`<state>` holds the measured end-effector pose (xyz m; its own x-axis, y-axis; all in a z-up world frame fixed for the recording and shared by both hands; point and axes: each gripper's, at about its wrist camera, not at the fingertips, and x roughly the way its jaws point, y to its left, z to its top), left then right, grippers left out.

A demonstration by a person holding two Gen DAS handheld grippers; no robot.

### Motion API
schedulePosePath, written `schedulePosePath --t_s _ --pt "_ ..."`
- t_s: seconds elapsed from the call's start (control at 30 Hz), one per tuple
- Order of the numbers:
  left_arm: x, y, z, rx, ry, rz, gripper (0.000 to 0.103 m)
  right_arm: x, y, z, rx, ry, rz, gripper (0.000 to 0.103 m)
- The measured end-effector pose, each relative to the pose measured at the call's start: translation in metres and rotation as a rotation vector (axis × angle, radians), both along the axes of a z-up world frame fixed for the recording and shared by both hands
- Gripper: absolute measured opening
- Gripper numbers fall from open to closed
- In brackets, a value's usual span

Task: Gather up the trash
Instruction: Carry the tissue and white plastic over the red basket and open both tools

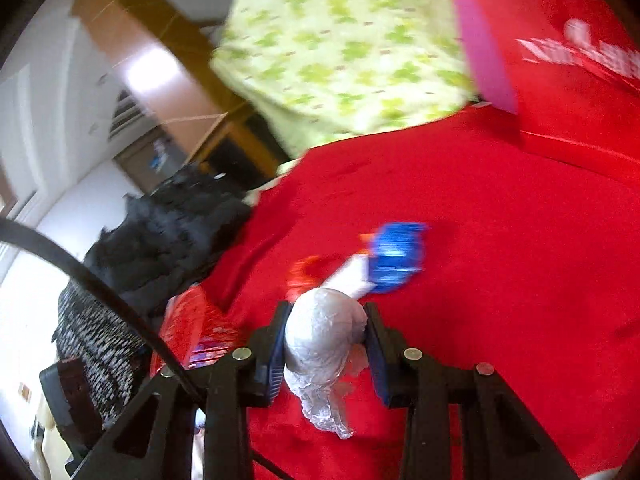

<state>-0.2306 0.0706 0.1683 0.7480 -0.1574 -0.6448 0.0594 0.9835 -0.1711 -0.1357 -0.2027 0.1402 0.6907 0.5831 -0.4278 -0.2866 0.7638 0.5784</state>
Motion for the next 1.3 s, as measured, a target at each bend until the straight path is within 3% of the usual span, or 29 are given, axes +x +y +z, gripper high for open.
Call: schedulePosePath --t_s 0.2,0.37,0.5,0.7,0.87,0.93,1.0,1.1,1.3 --pt "-0.011 0.064 0.029 0.039 -0.072 0.096 0.025 0.001 0.086 0.040 0.013 -0.074 0.159 0.037" --pt "0.000 0.111 0.031 0.062 -0.065 0.177 0.025 0.002 0.156 0.064 0.014 -0.154 0.254 0.038" --pt "0.014 0.145 0.030 0.047 -0.052 0.210 0.025 0.009 0.203 0.070 0.039 -0.177 0.304 0.037" --pt "0.029 0.169 0.021 0.043 -0.018 0.224 0.025 0.019 0.262 0.064 -0.024 -0.205 0.323 0.038" --pt "0.041 0.182 0.010 0.013 0.004 0.211 0.026 0.033 0.288 0.049 -0.063 -0.191 0.319 0.040" --pt "0.047 0.186 0.004 -0.001 0.016 0.213 0.032 0.040 0.292 0.041 -0.072 -0.179 0.308 0.041" --pt "0.048 0.189 0.001 -0.003 0.024 0.233 0.044 0.046 0.293 0.034 -0.067 -0.162 0.308 0.062" --pt "0.042 0.191 -0.001 -0.020 0.012 0.263 0.059 0.051 0.287 0.026 -0.041 -0.139 0.311 0.063" --pt "0.024 0.175 0.005 -0.030 -0.017 0.262 0.059 0.041 0.260 0.024 -0.042 -0.168 0.290 0.063"
